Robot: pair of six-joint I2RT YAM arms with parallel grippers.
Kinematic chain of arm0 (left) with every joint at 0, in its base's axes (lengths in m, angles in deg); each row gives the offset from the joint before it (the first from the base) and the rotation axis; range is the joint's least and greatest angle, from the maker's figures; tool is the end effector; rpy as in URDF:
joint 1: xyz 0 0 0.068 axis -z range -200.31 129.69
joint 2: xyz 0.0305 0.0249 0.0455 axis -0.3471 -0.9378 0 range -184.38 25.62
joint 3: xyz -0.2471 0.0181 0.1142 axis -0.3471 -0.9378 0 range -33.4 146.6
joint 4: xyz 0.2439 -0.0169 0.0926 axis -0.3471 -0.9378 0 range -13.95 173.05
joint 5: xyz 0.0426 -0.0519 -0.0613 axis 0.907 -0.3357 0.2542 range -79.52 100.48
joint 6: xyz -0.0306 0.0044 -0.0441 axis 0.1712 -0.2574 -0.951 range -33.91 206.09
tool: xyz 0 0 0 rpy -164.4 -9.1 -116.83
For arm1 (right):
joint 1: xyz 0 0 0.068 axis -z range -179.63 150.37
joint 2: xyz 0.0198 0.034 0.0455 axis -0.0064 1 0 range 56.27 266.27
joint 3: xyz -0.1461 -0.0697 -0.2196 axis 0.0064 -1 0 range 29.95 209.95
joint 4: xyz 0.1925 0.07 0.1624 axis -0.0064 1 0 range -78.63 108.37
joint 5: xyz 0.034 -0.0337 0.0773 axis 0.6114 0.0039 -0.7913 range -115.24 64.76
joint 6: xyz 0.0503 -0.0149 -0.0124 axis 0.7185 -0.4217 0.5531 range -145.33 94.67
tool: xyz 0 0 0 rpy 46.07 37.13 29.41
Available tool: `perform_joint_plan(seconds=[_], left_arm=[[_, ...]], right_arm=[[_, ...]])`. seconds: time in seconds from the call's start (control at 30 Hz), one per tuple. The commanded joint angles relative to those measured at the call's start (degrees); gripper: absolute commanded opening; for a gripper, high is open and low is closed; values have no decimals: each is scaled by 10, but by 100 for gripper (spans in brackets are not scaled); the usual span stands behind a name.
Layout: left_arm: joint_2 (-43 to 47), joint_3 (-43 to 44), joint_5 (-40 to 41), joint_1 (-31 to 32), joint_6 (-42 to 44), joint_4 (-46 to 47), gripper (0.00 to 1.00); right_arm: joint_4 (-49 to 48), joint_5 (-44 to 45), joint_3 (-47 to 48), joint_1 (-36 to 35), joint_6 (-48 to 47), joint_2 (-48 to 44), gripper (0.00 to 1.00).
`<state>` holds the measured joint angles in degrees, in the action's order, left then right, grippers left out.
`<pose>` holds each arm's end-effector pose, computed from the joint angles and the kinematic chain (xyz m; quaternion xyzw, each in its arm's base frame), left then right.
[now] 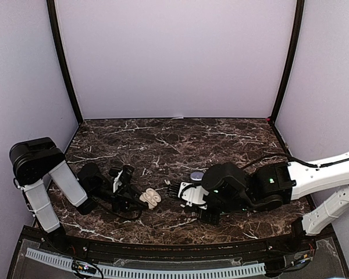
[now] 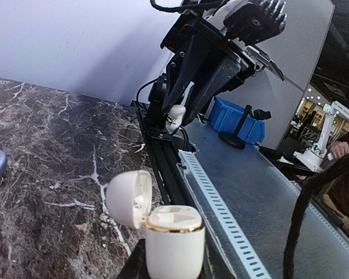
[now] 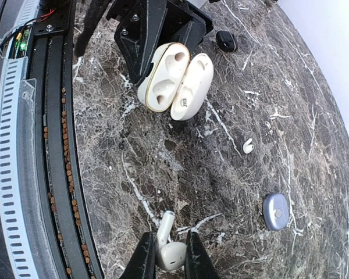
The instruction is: Insert the wireless bluetooth earbuds into the charging case
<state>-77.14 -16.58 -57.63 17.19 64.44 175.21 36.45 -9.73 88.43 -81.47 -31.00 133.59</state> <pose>0.1721 -0.1736 0.1403 0.4892 0.4904 -0.6296 0.3518 0.0509 0.2869 0.2737 -0.5924 0.6951 0.1416 0.3818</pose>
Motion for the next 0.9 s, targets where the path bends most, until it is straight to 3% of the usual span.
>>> perform_joint_plan(seconds=[0.0,0.1,0.27,0.4,0.73,0.87], left_arm=[[0,2,-8,-3,-91,122,0],[-2,14,-20,-3,-125,93,0],[-2,41,-42,-4,-144,29,0],[3,74,-52,-4,-142,-75,0],[48,142,-52,-2,-45,-379,0],[54,162,-71,-1,-24,-441,0]], right_arm=[[-64,24,-12,-6,-31,-14,0],[-153,21,-62,-6,-58,-53,0],[-218,-27,-129,-6,-145,-100,0],[-224,-29,-143,-6,-207,-111,0],[-239,-6,-149,-7,-367,-62,0],[-247,-36,-151,-5,-416,-54,0]])
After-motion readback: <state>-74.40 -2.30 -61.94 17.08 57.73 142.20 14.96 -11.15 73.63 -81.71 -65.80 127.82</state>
